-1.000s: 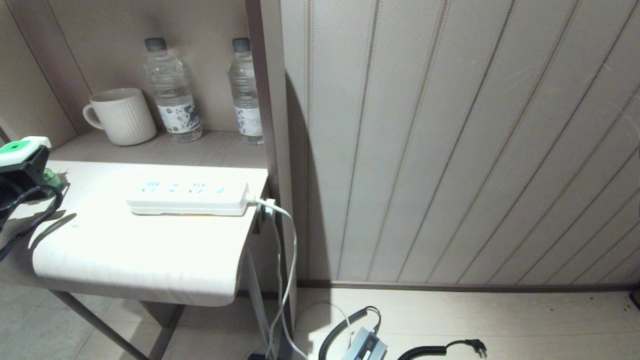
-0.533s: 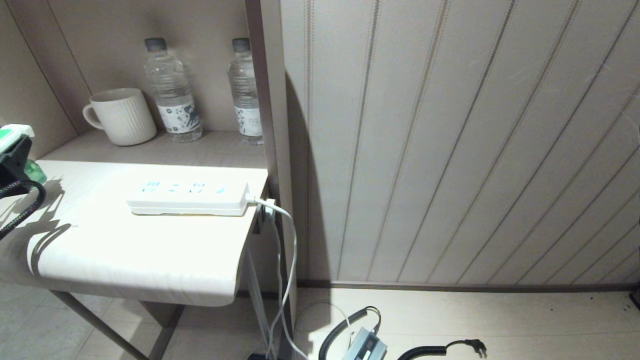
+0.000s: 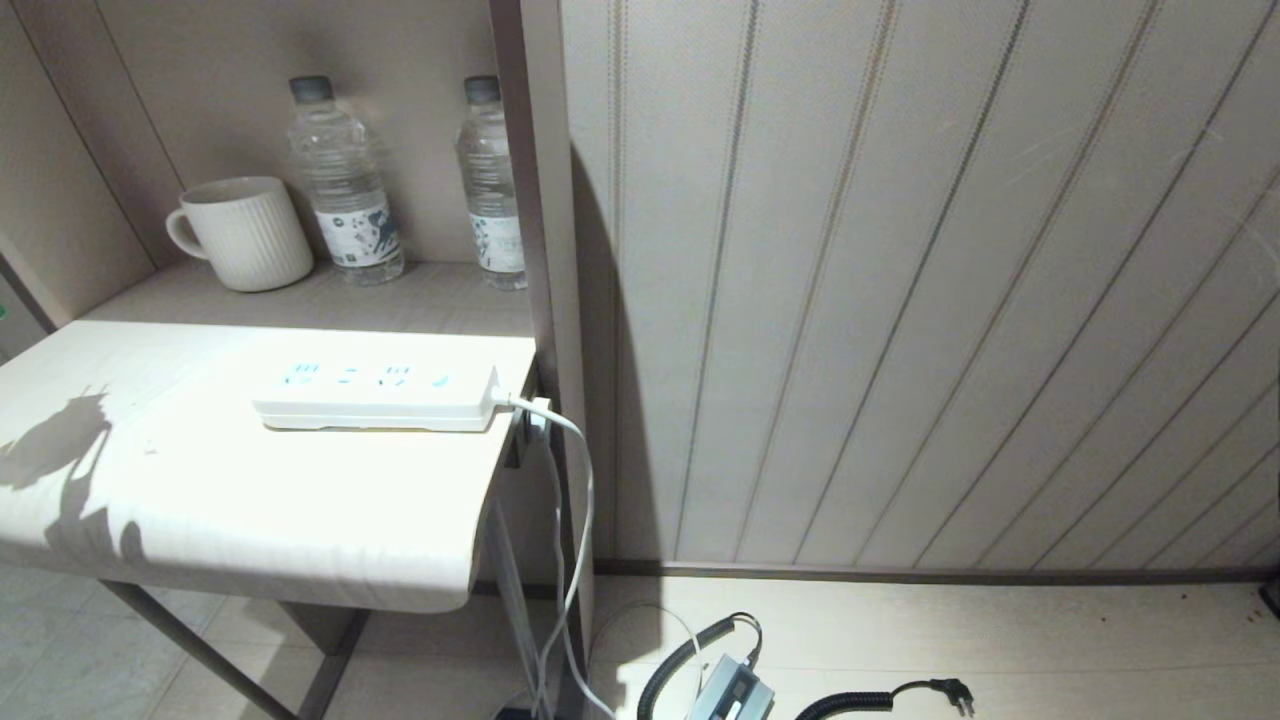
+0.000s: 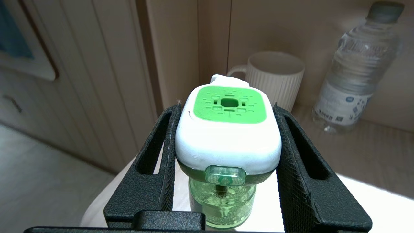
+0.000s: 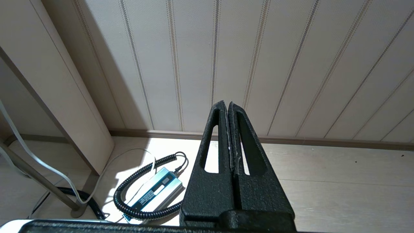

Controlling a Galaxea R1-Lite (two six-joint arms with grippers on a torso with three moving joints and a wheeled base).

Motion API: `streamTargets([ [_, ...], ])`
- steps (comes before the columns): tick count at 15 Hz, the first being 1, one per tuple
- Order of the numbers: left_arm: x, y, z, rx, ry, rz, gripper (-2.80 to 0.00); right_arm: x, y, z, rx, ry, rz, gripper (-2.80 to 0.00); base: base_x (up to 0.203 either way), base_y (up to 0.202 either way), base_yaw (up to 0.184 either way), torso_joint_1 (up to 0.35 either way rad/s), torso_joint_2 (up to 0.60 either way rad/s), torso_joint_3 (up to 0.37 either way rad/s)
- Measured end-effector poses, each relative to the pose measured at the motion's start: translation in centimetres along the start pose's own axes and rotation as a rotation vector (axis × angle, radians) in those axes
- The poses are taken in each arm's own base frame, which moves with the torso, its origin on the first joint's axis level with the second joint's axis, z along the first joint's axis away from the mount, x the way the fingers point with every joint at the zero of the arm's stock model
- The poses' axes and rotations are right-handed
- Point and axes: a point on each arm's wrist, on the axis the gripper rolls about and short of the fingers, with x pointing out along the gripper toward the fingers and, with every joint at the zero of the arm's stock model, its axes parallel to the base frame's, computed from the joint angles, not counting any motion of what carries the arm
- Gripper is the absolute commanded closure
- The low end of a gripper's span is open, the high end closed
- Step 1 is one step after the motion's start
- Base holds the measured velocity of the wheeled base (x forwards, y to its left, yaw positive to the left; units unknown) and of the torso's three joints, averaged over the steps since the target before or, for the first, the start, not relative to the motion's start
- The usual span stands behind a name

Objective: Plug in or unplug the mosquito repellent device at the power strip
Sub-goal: Insert the plug into the socket

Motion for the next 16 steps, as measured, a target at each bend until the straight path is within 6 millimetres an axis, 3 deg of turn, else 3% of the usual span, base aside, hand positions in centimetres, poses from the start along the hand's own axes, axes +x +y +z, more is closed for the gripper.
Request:
streamTargets([
  [8,-5.9,-0.1,6.0,-0.053,0.372,-0.146,0.0,0.0,0.0,0.0,0.0,0.0,0.0,0.0,0.0,0.0,0.0,0.0,0.0,0.0],
  [11,-6.0,-1.0,6.9,-0.134,0.635,-0.257,0.0,0.0,0.0,0.0,0.0,0.0,0.001,0.0,0.0,0.0,0.0,0.0,0.0,0.0],
  [16,-3.5,-3.8,6.1,-0.161,1.017,-0.393,0.0,0.0,0.0,0.0,0.0,0.0,0.001,0.0,0.0,0.0,0.0,0.0,0.0,0.0],
])
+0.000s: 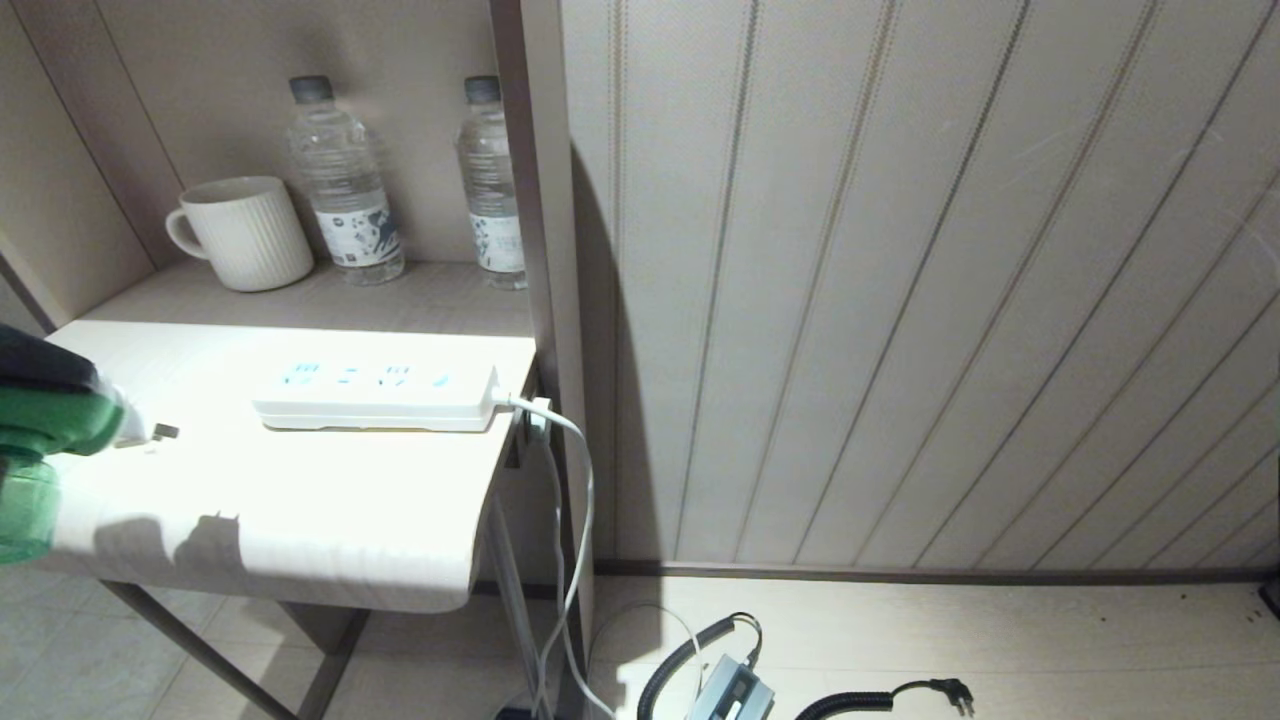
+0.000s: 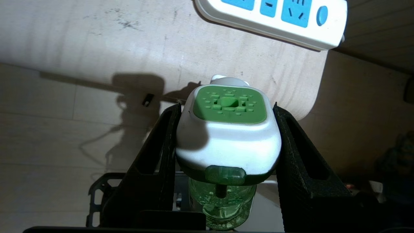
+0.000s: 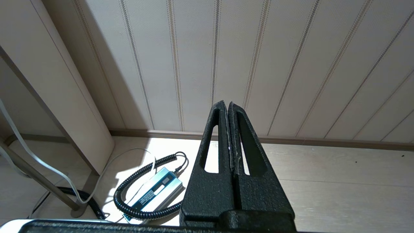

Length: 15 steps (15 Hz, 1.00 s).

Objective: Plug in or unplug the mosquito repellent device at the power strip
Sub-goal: Insert the plug into the socket

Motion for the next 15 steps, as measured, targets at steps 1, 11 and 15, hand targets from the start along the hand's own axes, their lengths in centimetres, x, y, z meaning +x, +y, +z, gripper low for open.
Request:
streamTargets([
  [1,0.7,-0.5,0.4,0.007,0.019,-0.013,0.0,0.0,0.0,0.0,0.0,0.0,0.0,0.0,0.0,0.0,0.0,0.0,0.0,0.0],
  [11,1.3,-1.4,0.2,0.08,0.04,0.02,0.0,0.0,0.0,0.0,0.001,0.0,-0.004,0.0,0.0,0.0,0.0,0.0,0.0,0.0],
  [15,0.8,-1.3,-0.1,0.082,0.036,0.016,0.0,0.0,0.0,0.0,0.001,0.0,-0.004,0.0,0.0,0.0,0.0,0.0,0.0,0.0],
])
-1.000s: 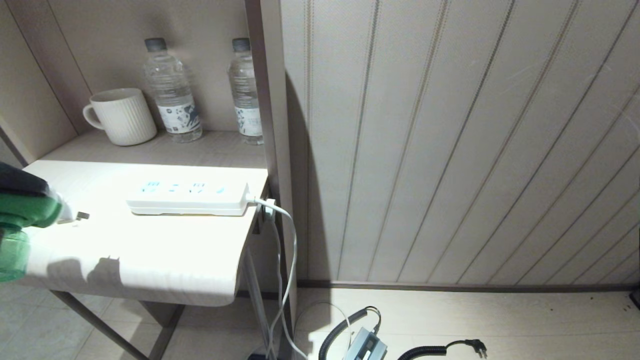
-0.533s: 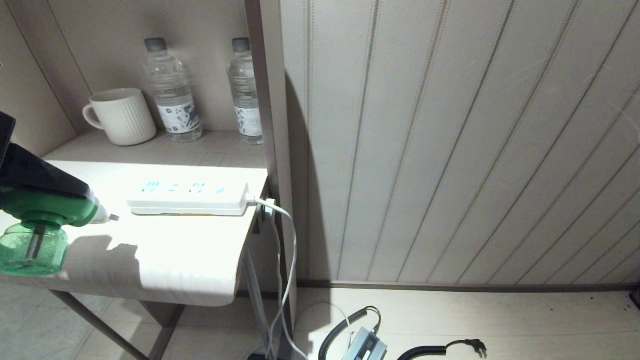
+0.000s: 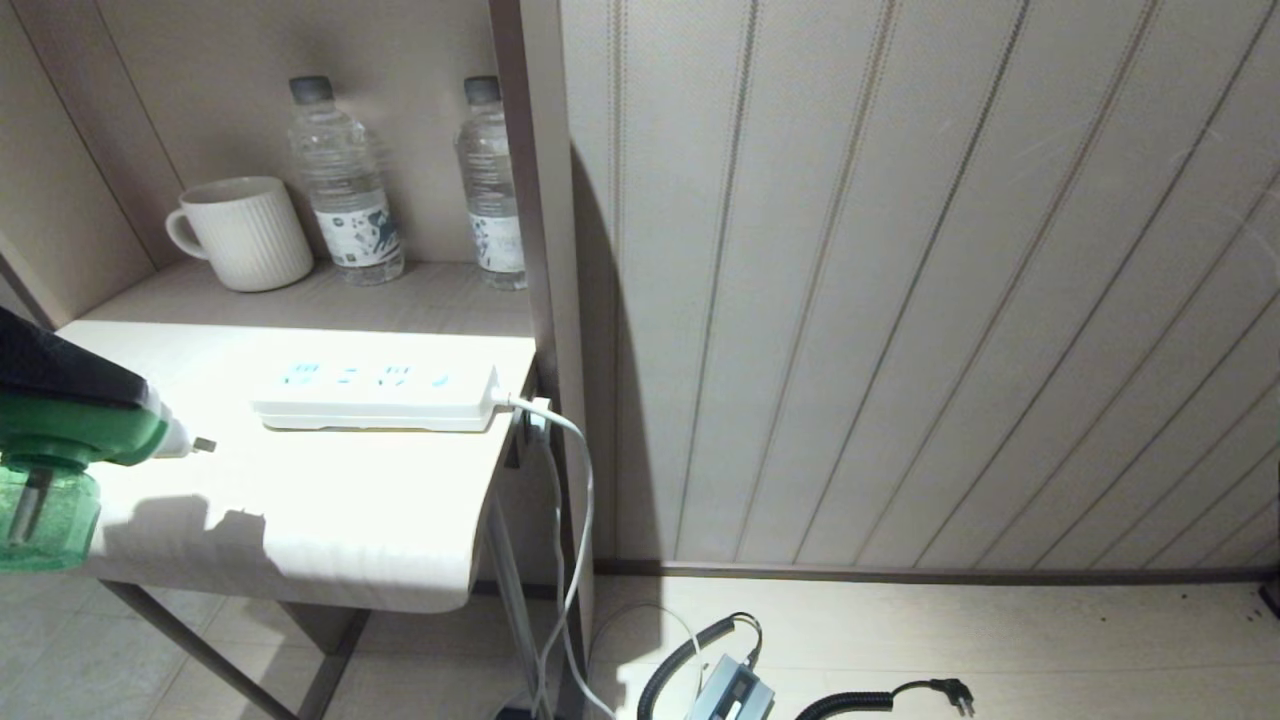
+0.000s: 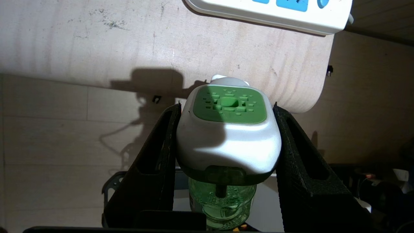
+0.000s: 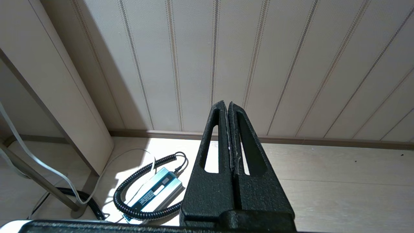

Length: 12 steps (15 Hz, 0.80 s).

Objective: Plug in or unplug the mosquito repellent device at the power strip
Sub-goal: Insert the plug into the socket

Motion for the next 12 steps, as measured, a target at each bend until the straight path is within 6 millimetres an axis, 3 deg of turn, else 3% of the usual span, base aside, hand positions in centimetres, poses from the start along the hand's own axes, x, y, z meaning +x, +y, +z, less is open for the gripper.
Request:
streamTargets([
  [7,0.0,0.0,0.0,0.0,0.005,-0.004,0.0,0.0,0.0,0.0,0.0,-0.001,-0.001,0.0,0.0,0.0,0.0,0.111,-0.33,-0.22],
  [12,2.1,-0.7,0.9,0.002,0.061,-0.003,0.0,0.0,0.0,0.0,0.0,-0.001,0.0,0.0,0.0,0.0,0.0,0.19,-0.46,-0.279],
])
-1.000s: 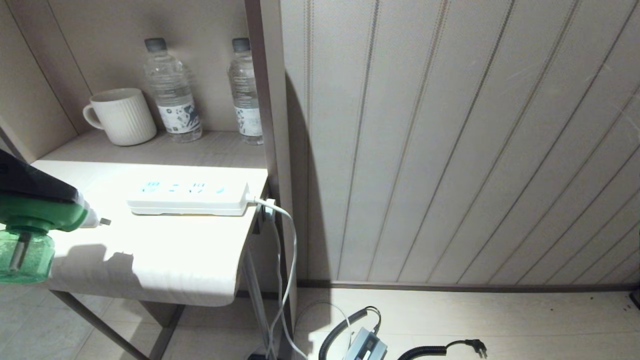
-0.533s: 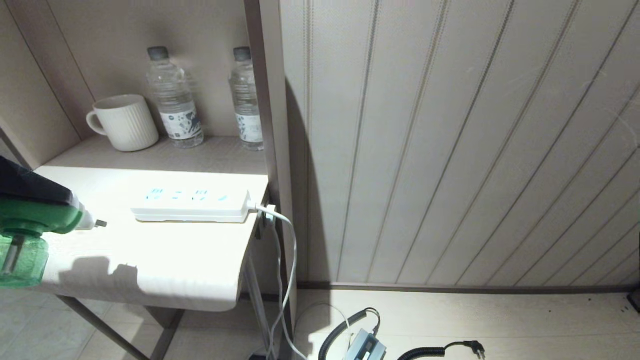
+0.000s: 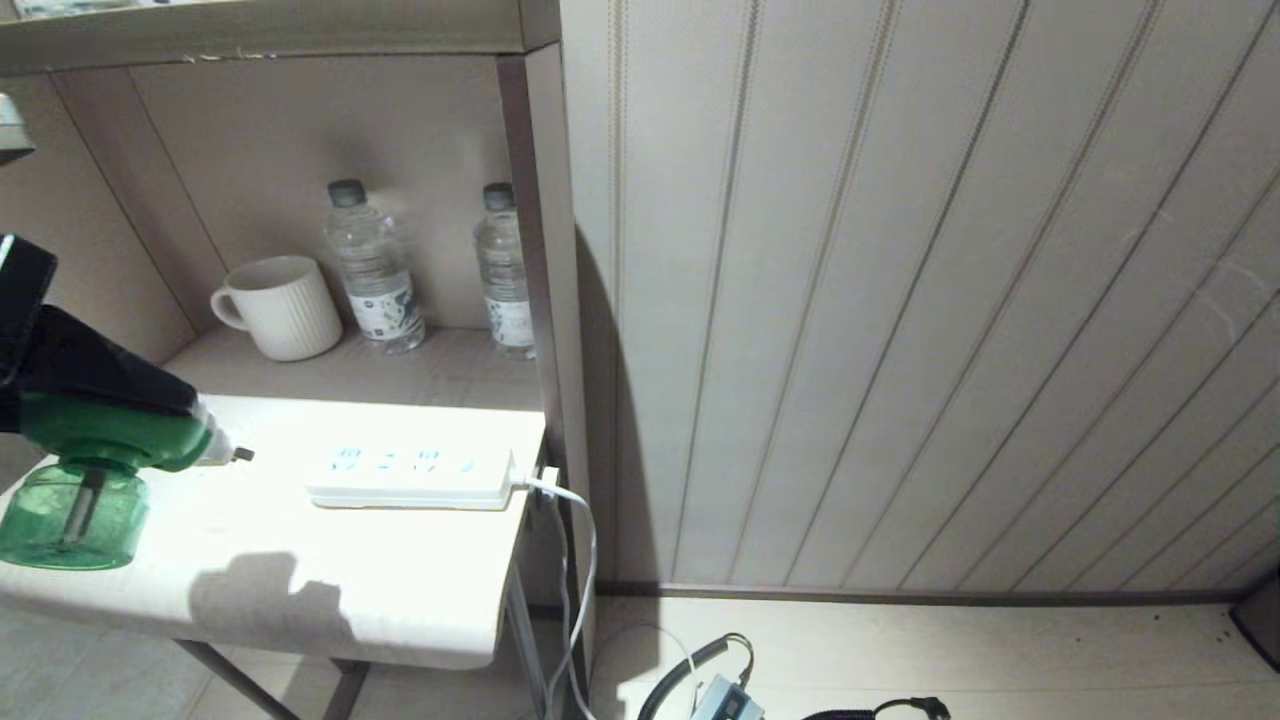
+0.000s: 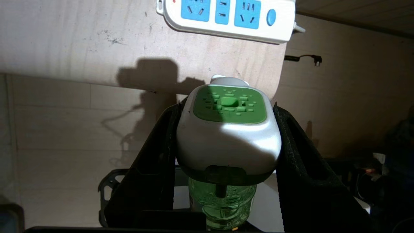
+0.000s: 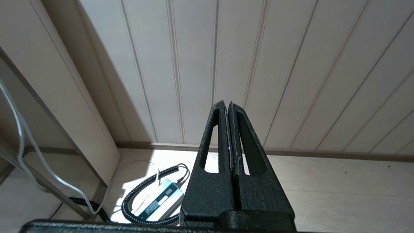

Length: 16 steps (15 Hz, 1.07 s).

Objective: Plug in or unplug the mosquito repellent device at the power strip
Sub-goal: Insert the plug into the socket

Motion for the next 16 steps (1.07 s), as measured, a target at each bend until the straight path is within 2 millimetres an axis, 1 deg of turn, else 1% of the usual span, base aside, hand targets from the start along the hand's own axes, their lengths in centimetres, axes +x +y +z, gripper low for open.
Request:
streamTargets([
  [2,1.2,-0.2,0.6,-0.002,0.033,0.005,0.0,0.0,0.0,0.0,0.0,0.0,-0.001,0.0,0.0,0.0,0.0,0.208,-0.48,-0.274],
  [4,2.7,-0.5,1.1,-0.007,0.081,0.009,0.0,0.0,0.0,0.0,0.0,0.0,0.0,0.0,0.0,0.0,0.0,0.101,-0.24,-0.14],
  [8,6.6,-0.9,2.1,-0.037,0.179,0.02,0.0,0.0,0.0,0.0,0.0,0.0,-0.001,0.0,0.0,0.0,0.0,0.023,-0.05,-0.025],
  [12,9.1,-1.3,3.0,-0.046,0.209,0.034,0.0,0.0,0.0,0.0,0.0,0.0,0.0,0.0,0.0,0.0,0.0,0.0,0.0,0.0],
  [16,11.7,-1.9,4.5,-0.044,0.187,0.034,0.0,0.0,0.0,0.0,0.0,0.0,-0.001,0.0,0.0,0.0,0.0,0.0,0.0,0.0],
])
